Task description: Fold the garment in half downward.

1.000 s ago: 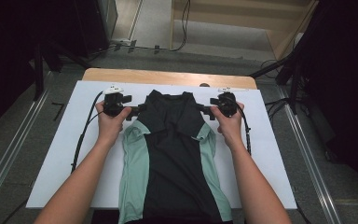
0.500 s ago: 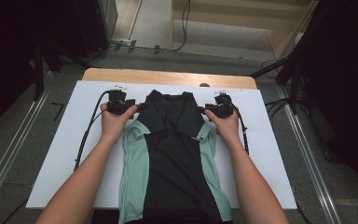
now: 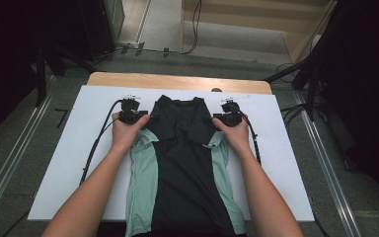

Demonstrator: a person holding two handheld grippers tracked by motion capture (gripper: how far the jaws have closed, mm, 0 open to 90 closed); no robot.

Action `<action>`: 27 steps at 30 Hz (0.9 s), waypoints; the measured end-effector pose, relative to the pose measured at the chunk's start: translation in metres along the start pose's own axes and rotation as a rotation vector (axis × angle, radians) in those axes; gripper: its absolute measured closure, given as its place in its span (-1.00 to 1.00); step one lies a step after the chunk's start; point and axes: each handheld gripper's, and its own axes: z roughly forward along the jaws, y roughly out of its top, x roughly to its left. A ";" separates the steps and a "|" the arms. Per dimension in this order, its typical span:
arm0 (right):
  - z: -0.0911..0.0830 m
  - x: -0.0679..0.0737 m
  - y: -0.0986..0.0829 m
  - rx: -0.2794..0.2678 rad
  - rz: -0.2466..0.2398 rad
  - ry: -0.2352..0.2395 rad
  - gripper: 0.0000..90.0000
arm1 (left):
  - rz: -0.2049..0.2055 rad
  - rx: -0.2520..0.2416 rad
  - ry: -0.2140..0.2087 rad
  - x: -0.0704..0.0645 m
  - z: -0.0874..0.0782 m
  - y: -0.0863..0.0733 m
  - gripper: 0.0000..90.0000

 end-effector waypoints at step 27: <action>-0.006 0.016 0.001 -0.010 -0.068 -0.044 0.88 | 0.100 0.052 0.013 -0.013 -0.005 0.005 0.90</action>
